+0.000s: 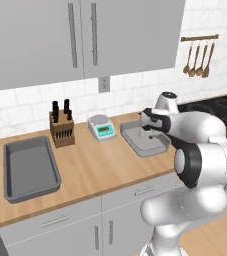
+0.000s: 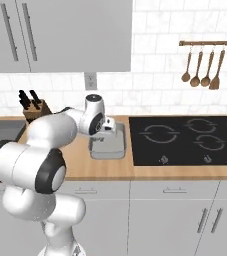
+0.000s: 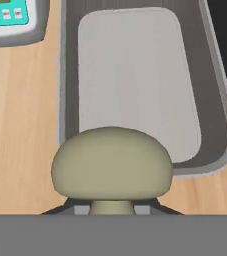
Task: Place one mushroom and one steak in each tupperware on the nearby counter, to pack two identical lunches.
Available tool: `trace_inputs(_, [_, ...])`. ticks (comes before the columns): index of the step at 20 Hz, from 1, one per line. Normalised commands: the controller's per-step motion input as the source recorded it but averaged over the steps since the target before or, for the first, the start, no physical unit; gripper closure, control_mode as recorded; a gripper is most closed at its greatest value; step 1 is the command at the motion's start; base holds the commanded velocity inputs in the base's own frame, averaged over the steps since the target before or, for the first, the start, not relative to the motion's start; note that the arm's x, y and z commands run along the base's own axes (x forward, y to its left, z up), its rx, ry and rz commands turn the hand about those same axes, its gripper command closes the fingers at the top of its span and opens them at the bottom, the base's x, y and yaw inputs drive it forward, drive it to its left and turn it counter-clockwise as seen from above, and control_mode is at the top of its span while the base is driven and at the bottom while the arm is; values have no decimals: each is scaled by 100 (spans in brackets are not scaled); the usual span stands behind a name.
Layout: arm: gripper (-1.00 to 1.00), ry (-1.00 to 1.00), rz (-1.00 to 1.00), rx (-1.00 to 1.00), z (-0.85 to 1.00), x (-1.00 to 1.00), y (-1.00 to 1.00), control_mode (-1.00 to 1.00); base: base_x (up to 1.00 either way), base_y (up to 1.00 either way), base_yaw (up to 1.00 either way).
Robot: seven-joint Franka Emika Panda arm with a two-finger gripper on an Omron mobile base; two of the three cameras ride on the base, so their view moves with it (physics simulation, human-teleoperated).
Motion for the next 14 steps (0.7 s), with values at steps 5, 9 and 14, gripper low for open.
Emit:
trace_inputs(5, [-100, -2, -2, -1, -44, 95, -6, -100, 0, 0, 0])
trace_inputs(9, [-100, -20, 7, -1, -45, 35, -19, -100, 0, 0, 0])
trace_inputs(14, [-100, -14, 0, 0, -15, 26, 1, -100, 0, 0, 0])
